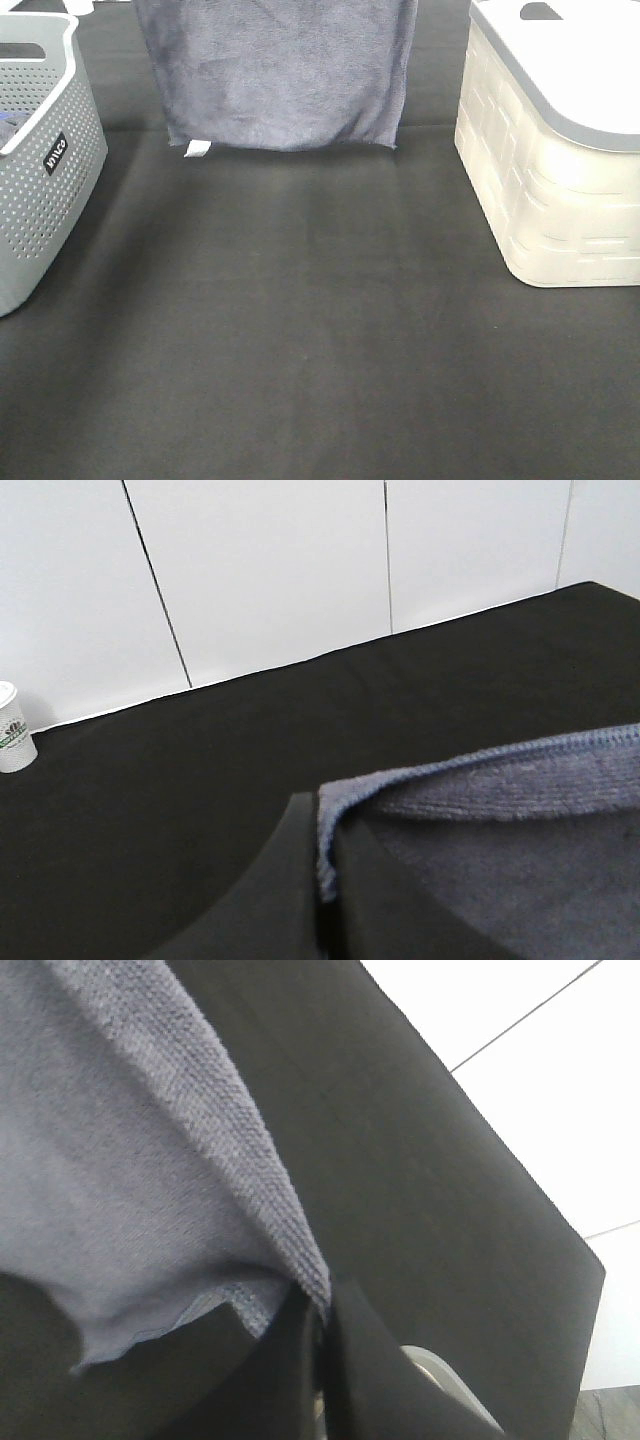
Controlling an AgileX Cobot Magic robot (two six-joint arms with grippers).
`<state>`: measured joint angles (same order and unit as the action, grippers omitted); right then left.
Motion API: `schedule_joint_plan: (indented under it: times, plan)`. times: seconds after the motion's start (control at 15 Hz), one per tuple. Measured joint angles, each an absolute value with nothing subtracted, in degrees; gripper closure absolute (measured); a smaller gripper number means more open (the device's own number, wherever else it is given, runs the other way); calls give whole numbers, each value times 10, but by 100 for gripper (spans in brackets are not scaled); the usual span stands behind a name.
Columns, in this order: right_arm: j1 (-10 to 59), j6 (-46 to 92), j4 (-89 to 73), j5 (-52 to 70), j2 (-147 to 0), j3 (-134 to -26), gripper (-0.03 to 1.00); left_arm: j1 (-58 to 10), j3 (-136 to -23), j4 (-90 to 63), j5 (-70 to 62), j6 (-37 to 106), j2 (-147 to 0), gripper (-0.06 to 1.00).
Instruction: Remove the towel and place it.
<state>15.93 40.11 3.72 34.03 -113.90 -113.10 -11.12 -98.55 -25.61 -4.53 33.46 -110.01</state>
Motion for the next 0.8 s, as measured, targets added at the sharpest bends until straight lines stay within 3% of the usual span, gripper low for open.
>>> schedule_joint_plan:
  times: [0.13, 0.4, 0.8]
  plan:
    - [159, 410, 34, 311, -1132, -1101, 95, -117, -940, -255, 9, 343, -1102, 94]
    - [159, 437, 19, 211, -1047, -883, 95, -155, -711, -220, 134, 321, -1006, 94]
    - [184, 535, -38, 114, -985, -591, 95, -167, -429, -36, 248, 103, -943, 94]
